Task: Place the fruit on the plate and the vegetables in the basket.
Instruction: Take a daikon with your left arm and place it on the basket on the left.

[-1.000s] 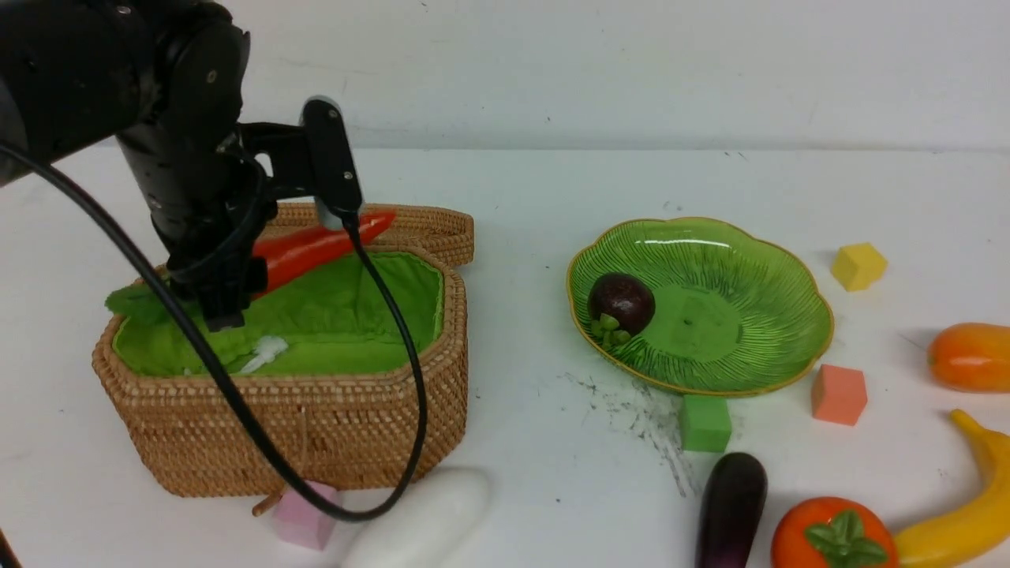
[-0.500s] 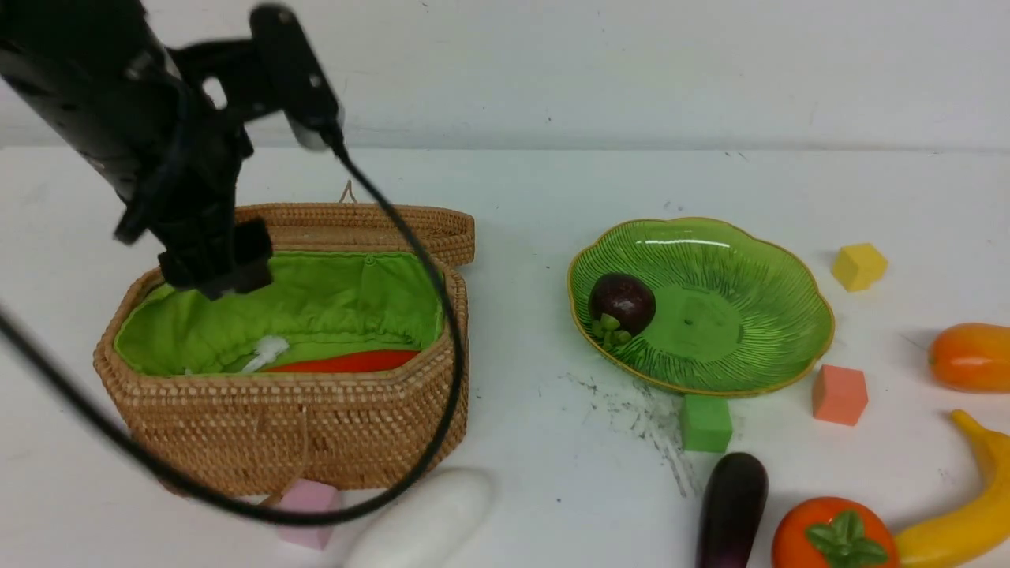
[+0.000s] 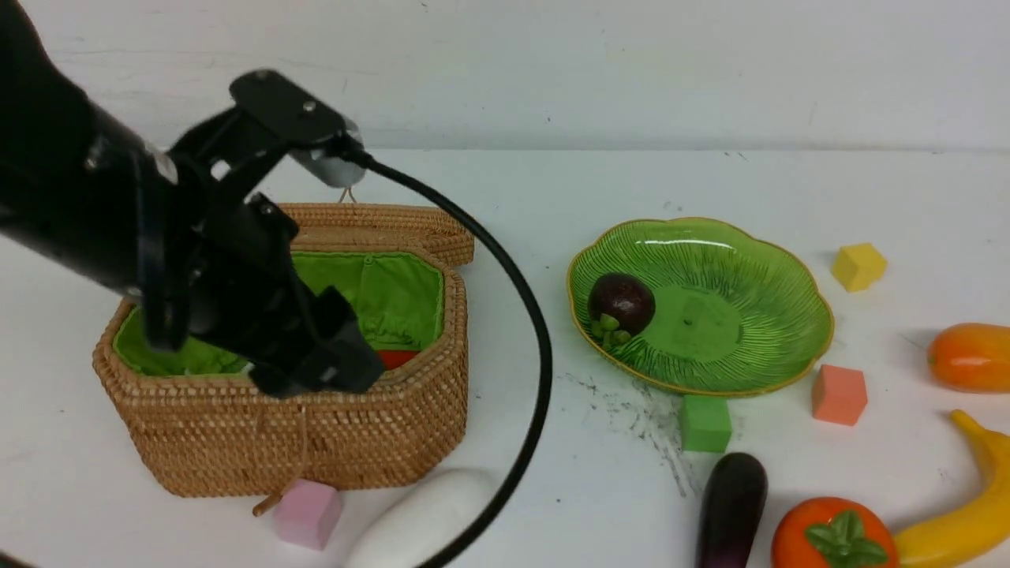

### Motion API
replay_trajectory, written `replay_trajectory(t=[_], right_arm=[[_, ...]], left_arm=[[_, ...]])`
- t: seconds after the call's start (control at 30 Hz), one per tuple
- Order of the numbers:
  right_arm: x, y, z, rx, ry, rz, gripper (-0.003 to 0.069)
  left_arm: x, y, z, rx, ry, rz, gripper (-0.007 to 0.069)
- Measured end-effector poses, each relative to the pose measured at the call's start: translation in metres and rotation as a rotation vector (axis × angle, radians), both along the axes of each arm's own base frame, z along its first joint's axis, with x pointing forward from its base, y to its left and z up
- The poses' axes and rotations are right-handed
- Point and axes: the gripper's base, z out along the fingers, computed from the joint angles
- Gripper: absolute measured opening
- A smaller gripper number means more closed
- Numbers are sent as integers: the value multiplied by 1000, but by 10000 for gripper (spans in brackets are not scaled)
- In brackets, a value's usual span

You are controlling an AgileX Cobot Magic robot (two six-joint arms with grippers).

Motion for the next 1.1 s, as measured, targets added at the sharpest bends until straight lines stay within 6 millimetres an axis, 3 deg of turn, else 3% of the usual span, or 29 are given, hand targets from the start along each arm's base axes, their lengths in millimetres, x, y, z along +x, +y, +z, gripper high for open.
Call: replay_trajectory(t=[0.17, 0.5, 0.77, 1.1], right_arm=[[0, 0, 0, 0, 0, 0, 244], [0, 0, 0, 0, 0, 0, 244], [0, 0, 0, 0, 0, 0, 244], [0, 0, 0, 0, 0, 0, 244]], left_arm=[[-8, -3, -20, 0, 103, 33, 525], [-27, -39, -34, 50, 215, 81, 536], [-9, -53, -76, 188, 307, 252, 605], [8, -64, -113, 246, 338, 213, 602]])
